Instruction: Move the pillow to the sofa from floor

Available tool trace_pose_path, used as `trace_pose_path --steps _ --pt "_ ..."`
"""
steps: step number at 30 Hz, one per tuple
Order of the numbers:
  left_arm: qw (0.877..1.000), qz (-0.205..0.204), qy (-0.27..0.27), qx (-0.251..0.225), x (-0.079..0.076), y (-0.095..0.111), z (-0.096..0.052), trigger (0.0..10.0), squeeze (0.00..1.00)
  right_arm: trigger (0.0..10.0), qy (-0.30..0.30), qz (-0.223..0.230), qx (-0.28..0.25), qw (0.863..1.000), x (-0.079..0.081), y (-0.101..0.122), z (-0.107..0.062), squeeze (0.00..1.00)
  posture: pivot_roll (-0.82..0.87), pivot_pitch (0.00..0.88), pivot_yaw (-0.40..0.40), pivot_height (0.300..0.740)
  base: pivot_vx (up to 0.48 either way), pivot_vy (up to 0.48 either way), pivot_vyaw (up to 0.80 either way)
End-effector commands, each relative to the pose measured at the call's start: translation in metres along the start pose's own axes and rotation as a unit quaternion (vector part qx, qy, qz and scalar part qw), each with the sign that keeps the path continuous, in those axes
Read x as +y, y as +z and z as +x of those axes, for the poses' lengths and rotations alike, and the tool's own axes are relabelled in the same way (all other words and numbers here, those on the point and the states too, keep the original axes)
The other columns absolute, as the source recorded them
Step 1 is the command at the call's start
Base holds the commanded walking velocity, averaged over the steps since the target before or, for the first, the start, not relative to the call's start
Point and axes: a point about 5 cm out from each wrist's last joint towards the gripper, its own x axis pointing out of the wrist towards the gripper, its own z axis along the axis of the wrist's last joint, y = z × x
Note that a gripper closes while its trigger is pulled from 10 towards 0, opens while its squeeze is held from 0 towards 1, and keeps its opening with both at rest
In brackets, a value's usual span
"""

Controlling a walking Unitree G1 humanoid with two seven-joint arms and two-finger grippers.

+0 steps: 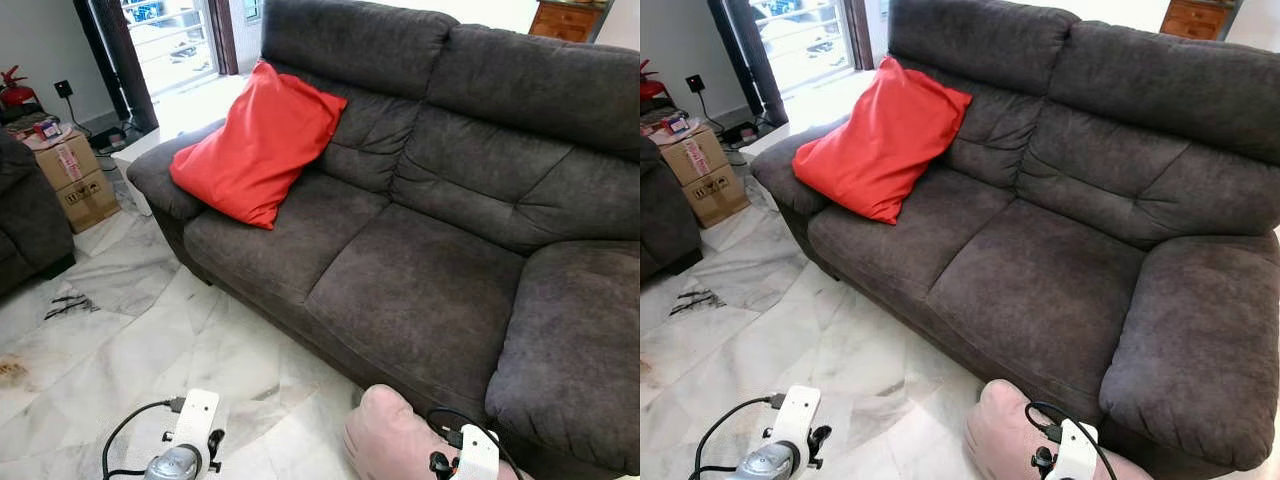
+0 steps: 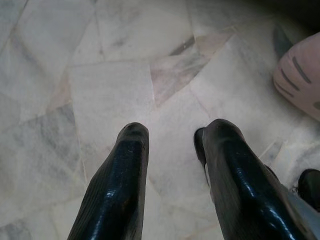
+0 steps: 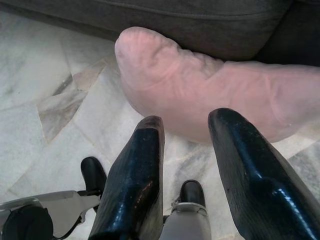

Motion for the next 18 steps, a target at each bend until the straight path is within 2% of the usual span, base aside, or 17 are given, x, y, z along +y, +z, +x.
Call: trace_pose_path --steps 1,18 --pt "1.000 -0.004 0.004 0.017 0.0031 -0.0072 -0.0013 10.0 0.00 10.0 0.000 0.000 0.001 1.000 -0.0001 0.0010 0.0004 0.00 0.00 0.000 -0.007 0.740 0.000 0.000 0.00" --pt "1.000 -0.003 0.004 0.018 0.0025 -0.0076 -0.0013 10.0 0.00 10.0 -0.001 0.001 0.004 1.000 -0.0015 -0.0007 -0.0002 0.00 0.00 0.000 -0.007 0.740 0.000 0.000 0.00"
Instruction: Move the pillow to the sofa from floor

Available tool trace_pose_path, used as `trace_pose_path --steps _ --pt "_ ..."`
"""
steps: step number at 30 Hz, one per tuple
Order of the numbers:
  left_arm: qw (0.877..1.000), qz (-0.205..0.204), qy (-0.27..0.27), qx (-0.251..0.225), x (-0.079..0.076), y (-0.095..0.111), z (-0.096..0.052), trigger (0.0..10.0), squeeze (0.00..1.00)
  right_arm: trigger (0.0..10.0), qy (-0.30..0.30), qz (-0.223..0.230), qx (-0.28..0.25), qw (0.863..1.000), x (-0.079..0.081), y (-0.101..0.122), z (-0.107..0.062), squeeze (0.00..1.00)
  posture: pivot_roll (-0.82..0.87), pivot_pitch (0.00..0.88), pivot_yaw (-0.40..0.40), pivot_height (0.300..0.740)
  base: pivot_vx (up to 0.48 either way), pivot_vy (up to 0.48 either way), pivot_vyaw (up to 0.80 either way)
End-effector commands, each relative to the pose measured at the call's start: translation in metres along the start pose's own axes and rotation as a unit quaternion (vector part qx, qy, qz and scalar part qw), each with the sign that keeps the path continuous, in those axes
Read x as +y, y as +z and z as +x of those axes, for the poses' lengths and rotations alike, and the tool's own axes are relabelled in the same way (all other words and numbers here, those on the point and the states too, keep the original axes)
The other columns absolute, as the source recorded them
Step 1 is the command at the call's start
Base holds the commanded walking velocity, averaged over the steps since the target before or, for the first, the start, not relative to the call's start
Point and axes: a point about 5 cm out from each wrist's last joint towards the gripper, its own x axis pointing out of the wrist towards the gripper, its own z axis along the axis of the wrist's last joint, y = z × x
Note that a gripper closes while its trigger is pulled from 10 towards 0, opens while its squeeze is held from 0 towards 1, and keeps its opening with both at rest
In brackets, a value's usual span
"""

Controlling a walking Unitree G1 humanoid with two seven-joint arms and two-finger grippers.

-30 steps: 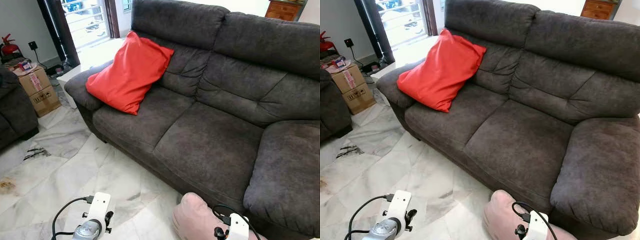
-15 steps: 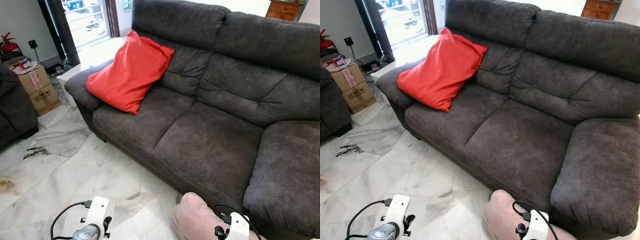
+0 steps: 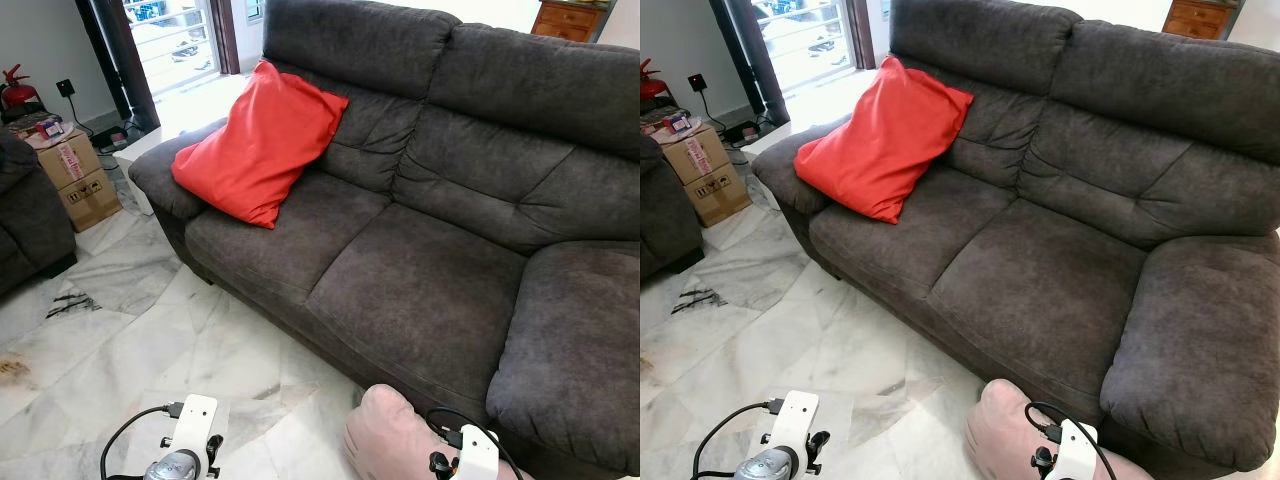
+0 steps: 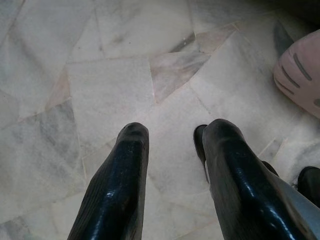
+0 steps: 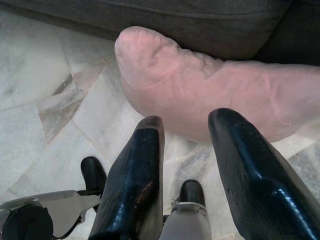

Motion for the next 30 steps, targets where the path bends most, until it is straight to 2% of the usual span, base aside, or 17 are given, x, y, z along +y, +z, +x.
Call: trace_pose_path --steps 1,10,30 --pt "1.000 -0.002 0.004 0.015 0.0025 -0.0057 -0.0009 10.0 0.00 10.0 -0.002 0.001 0.004 1.000 -0.0015 -0.0007 -0.0001 0.00 0.00 0.000 -0.007 0.740 0.000 0.000 0.00" --pt "1.000 -0.002 0.005 0.016 0.0031 -0.0066 -0.0012 10.0 0.00 10.0 -0.002 0.003 0.008 1.000 -0.0009 -0.0015 -0.0001 0.00 0.00 0.000 -0.008 0.740 0.000 0.000 0.00" --pt "1.000 -0.003 0.007 0.018 0.0041 -0.0071 -0.0013 10.0 0.00 10.0 0.002 0.000 0.012 1.000 0.0018 -0.0024 0.0002 0.00 0.01 0.000 -0.005 0.740 0.000 0.000 -0.79"
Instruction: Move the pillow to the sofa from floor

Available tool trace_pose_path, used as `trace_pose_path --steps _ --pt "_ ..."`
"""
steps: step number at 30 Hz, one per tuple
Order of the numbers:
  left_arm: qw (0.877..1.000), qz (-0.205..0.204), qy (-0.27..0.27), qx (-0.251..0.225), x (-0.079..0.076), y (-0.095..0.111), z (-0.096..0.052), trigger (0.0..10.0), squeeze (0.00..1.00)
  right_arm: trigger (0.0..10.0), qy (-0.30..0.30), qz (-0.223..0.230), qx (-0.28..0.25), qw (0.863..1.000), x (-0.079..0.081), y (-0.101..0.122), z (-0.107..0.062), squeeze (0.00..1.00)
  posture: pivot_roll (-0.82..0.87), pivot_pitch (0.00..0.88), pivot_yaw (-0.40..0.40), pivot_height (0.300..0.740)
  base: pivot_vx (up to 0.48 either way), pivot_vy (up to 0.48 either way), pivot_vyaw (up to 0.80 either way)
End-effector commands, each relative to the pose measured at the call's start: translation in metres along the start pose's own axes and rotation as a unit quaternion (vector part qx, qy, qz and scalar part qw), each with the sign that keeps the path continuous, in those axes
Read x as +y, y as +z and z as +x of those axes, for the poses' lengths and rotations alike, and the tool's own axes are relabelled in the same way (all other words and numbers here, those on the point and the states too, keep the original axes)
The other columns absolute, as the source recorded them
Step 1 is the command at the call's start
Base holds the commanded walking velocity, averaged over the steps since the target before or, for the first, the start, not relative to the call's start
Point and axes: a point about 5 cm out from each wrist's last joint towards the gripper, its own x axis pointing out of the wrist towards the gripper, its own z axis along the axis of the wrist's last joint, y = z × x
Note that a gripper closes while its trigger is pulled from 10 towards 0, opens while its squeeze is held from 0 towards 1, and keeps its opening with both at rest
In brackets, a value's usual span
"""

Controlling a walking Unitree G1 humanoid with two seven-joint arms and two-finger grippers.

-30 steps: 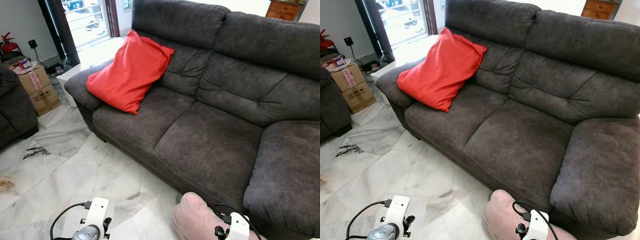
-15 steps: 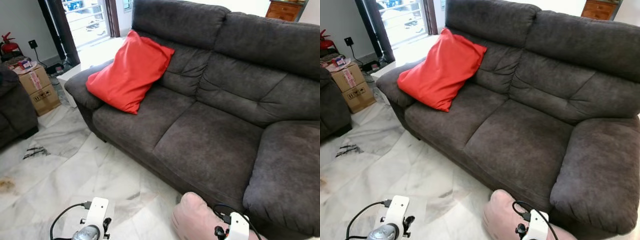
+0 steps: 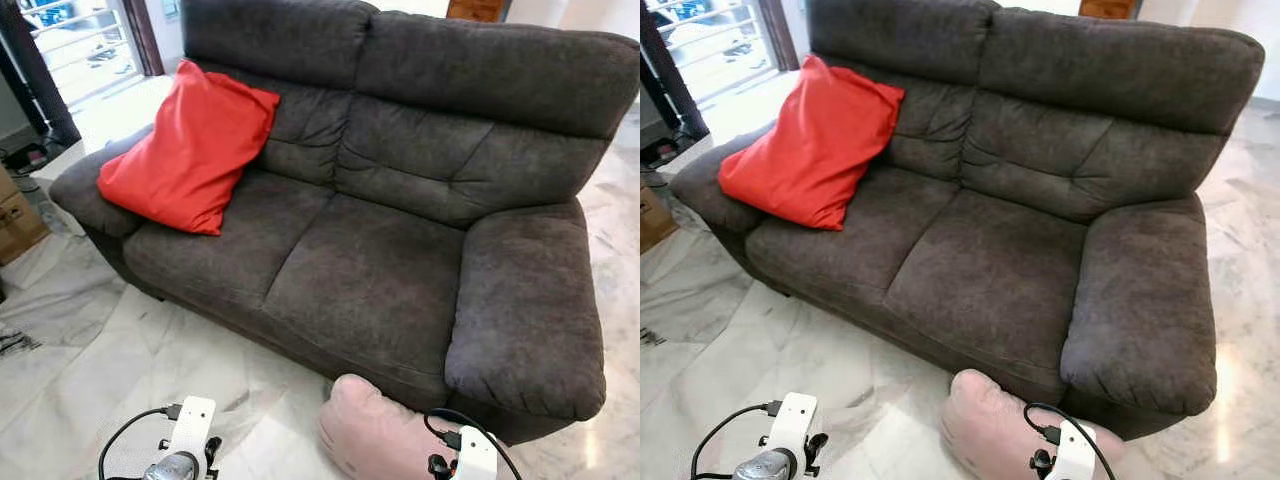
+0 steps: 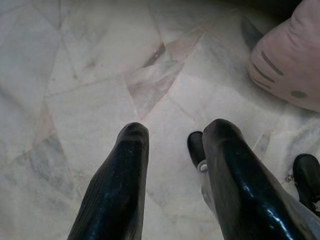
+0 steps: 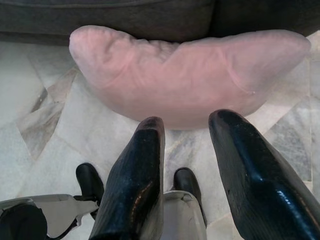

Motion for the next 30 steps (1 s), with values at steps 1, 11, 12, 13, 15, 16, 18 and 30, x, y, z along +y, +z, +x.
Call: trace_pose_path --steps 1,11,12,13,15,16,18,30 --pt "1.000 -0.002 0.005 0.013 0.003 -0.004 -0.001 10.0 0.00 10.0 0.001 0.000 0.004 1.000 0.001 -0.001 0.000 0.00 0.01 0.000 -0.005 0.740 0.000 0.000 -0.80" --pt "1.000 0.001 0.010 0.019 0.007 -0.007 -0.001 10.0 0.00 10.0 0.000 0.000 0.009 1.000 0.002 -0.003 0.000 0.00 0.01 0.000 -0.003 0.740 0.000 0.000 -0.80" --pt "1.000 0.001 0.010 0.020 0.007 -0.007 -0.001 10.0 0.00 10.0 0.000 0.001 0.009 1.000 0.002 -0.003 0.000 0.00 0.01 0.000 -0.003 0.740 0.000 0.000 -0.80" --pt "1.000 0.000 0.010 0.020 0.007 -0.007 -0.001 10.0 0.00 10.0 0.000 0.000 0.009 1.000 0.002 -0.003 0.000 0.00 0.01 0.000 -0.003 0.740 0.000 0.000 -0.80" --pt "1.000 0.000 0.010 0.021 0.007 -0.008 -0.002 10.0 0.00 10.0 0.000 0.000 0.010 1.000 0.002 -0.003 0.000 0.00 0.01 0.000 -0.003 0.740 0.000 0.427 -0.80" --pt "1.000 0.004 0.010 0.023 0.008 -0.009 -0.002 10.0 0.00 10.0 0.000 0.000 0.010 1.000 0.001 -0.003 0.000 0.00 0.01 0.000 -0.003 0.740 0.000 0.394 -0.80" --pt "1.000 0.006 0.010 0.022 0.009 -0.009 -0.002 10.0 0.00 10.0 0.001 -0.001 0.010 1.000 0.002 -0.002 0.000 0.00 0.01 0.000 -0.002 0.740 0.000 0.197 -0.80" --pt "0.999 0.017 0.012 0.029 0.011 -0.010 -0.002 10.0 0.00 10.0 0.008 -0.002 0.012 1.000 0.017 0.001 0.003 0.00 0.01 0.000 0.002 0.740 0.000 0.231 -0.80"
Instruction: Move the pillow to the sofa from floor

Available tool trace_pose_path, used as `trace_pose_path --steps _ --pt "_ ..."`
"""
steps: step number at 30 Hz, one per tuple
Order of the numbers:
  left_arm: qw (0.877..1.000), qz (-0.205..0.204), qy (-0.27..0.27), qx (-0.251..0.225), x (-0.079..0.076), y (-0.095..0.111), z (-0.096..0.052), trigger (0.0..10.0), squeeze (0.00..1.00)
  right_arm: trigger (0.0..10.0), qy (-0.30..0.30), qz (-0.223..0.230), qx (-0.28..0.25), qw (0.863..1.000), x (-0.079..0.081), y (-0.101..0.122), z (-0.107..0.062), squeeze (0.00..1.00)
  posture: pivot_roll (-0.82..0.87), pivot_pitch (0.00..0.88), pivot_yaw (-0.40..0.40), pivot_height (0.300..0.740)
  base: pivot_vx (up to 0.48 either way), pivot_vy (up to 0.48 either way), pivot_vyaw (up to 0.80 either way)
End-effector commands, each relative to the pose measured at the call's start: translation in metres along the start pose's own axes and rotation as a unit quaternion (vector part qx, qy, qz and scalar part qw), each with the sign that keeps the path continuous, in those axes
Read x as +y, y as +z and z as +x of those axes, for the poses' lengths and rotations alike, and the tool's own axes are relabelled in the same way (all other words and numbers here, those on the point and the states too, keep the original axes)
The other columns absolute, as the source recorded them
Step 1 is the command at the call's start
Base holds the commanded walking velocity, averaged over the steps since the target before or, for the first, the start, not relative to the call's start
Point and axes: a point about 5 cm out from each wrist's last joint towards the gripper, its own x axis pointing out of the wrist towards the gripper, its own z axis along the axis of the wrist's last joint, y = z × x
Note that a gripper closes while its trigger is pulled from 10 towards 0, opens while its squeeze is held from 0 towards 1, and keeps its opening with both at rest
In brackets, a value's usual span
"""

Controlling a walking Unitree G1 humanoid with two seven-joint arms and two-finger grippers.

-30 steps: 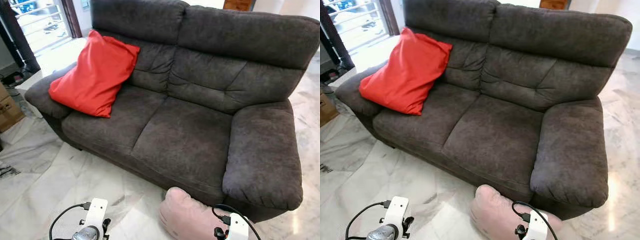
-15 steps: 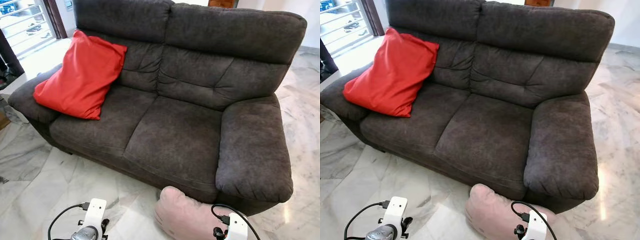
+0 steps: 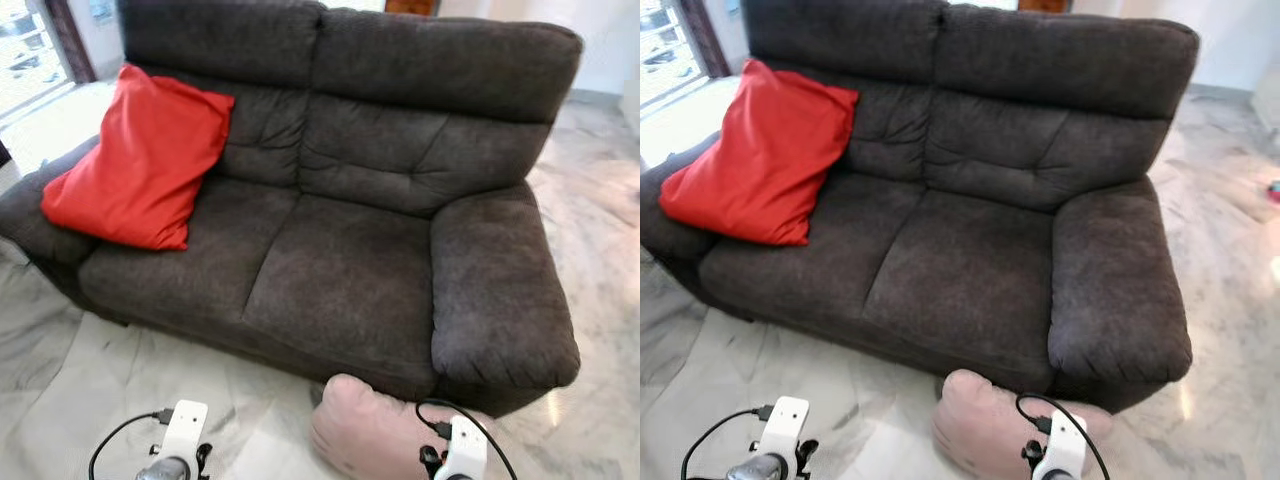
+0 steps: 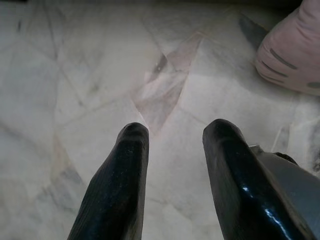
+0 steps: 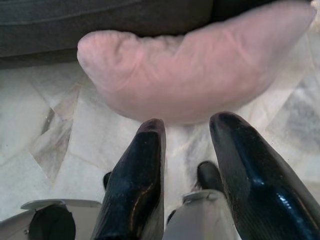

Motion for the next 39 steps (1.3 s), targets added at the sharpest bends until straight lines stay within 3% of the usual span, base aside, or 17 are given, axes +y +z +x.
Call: trace_pose_path --steps 1,18,39 --pt "1.000 0.009 0.001 0.014 0.0012 -0.0049 -0.0006 10.0 0.00 10.0 -0.004 -0.003 0.007 1.000 -0.0019 -0.0038 -0.0008 0.00 0.01 0.000 0.002 0.740 0.000 0.000 -0.80" --pt "1.000 0.000 0.005 0.010 0.0018 -0.0038 -0.0005 10.0 0.00 10.0 -0.011 0.002 0.009 1.000 -0.0107 -0.0070 -0.0027 0.00 0.01 0.000 0.006 0.740 0.000 0.000 -0.80" --pt "1.000 0.002 0.008 0.011 0.0048 -0.0058 -0.0012 10.0 0.00 10.0 -0.010 0.002 0.009 1.000 -0.0108 -0.0061 -0.0024 0.00 0.01 0.000 0.006 0.740 0.000 0.156 -0.80"
